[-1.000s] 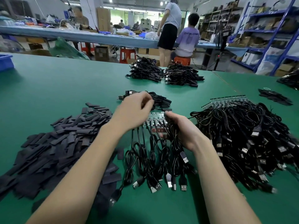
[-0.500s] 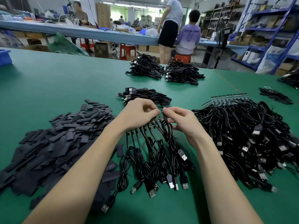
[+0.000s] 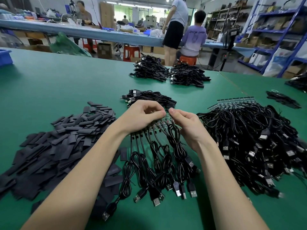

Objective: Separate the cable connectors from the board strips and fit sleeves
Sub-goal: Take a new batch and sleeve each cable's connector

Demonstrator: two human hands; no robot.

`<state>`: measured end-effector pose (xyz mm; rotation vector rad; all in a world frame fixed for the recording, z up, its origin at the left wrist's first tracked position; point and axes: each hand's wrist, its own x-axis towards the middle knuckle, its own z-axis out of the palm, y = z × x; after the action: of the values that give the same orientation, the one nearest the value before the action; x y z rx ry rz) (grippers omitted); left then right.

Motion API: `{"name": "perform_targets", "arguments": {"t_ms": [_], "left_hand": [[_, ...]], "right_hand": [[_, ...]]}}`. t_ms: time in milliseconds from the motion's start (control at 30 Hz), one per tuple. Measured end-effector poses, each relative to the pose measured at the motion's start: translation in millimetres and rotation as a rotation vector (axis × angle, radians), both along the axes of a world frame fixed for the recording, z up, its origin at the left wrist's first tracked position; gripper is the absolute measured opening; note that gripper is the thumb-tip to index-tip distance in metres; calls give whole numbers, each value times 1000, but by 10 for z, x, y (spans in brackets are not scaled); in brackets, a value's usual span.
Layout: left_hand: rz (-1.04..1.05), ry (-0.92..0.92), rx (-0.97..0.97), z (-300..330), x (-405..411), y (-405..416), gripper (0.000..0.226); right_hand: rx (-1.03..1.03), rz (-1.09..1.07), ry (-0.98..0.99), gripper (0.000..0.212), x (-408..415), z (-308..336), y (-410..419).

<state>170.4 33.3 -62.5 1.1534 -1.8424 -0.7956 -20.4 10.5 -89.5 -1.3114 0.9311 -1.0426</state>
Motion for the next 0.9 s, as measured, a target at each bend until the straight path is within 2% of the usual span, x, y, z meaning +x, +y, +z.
{"name": "perform_targets", "arguments": {"t_ms": [100,267,333,433,600,667,733,800,900], "left_hand": [[-36,66,30,14,-10,12,12],[-36,75,73,7,-18,14,11],[-14,97,76,13,10,8,10],[22,67,112,6,86,-6,11],[104,21,243,-88,173,-25,12],[80,18,257,-105,173,-17,12],[19,87,247,-88,175,9,11],[-9,138,230,-52,188,37,11],[108,12,170,-53,151,5,11]], "right_hand": [[76,83,-80,44,-4,-7,8],[113,9,-29,65,-87,32,6],[138,-35,-35,56,-150,28,-10],[94,-242,-27,19,-158,62,-32],[-300,-521,128,19,-100,228,-58],[-335,-582,38,20,-101,336,-52],[-192,-541,-103,23,-160,420,-41],[-126,-421,-6,22,-283,435,-31],[-88,-158,8,22,-460,466,5]]}}
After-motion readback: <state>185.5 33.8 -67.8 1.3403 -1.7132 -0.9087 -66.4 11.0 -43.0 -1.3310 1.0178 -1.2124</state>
